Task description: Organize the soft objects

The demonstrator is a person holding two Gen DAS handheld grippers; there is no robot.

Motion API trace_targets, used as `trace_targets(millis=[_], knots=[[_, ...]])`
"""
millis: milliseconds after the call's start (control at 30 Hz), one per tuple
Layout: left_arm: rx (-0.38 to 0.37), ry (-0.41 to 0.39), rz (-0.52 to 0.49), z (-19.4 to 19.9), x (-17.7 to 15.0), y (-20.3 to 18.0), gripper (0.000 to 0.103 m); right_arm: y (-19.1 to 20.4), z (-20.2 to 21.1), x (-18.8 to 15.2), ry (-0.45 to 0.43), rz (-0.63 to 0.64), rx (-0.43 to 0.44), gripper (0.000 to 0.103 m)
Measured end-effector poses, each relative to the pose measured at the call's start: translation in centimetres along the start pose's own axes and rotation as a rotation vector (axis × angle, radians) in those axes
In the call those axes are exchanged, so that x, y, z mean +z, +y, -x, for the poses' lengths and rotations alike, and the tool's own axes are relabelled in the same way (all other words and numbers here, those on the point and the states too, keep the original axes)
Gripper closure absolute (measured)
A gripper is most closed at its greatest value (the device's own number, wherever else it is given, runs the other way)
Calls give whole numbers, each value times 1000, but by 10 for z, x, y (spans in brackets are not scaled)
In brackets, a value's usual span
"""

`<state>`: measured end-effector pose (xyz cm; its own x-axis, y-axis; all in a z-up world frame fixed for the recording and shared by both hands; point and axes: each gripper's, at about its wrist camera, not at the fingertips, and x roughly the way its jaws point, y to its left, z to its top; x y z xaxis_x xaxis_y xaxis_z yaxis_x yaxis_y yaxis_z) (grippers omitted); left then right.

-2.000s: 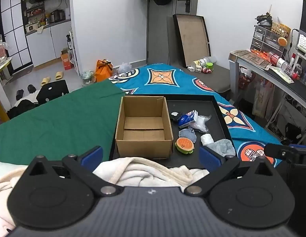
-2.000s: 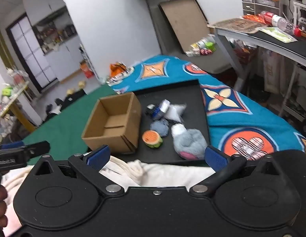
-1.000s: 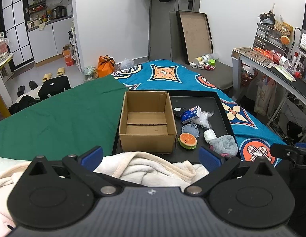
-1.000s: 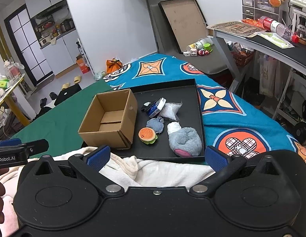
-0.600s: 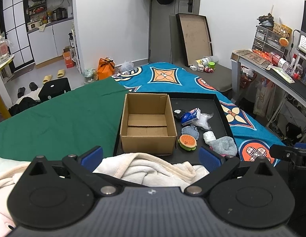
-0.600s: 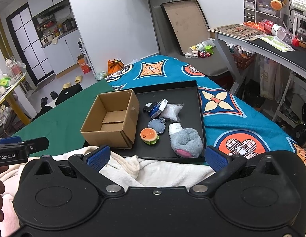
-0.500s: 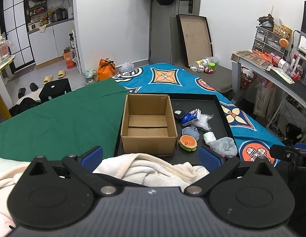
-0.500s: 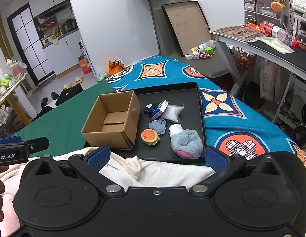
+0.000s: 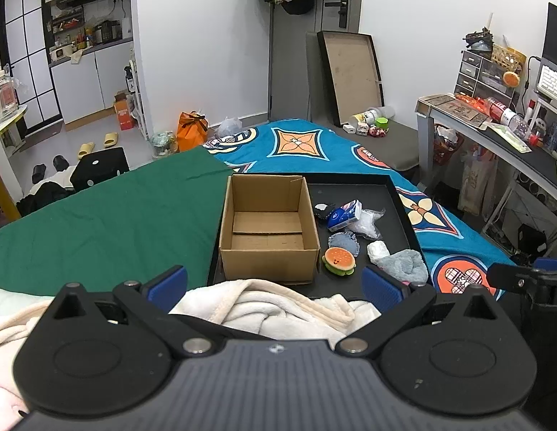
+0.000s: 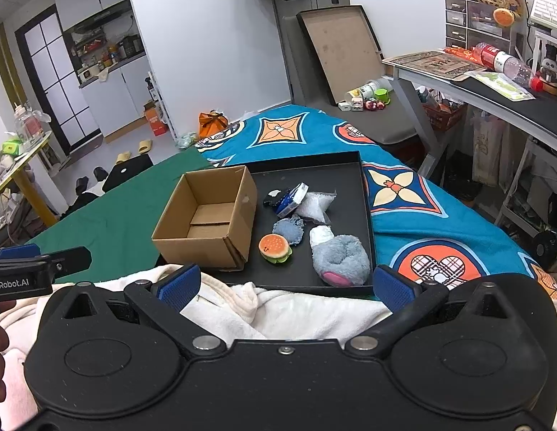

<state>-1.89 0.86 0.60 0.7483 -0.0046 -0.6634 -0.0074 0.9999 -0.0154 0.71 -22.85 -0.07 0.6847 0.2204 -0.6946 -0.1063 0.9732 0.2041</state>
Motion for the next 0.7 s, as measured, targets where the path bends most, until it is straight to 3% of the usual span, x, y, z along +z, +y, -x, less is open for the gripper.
trace_targets(millis=[700], knots=[[-3, -22, -28, 11, -3, -2, 1, 6, 7, -4, -10, 26, -14, 0]])
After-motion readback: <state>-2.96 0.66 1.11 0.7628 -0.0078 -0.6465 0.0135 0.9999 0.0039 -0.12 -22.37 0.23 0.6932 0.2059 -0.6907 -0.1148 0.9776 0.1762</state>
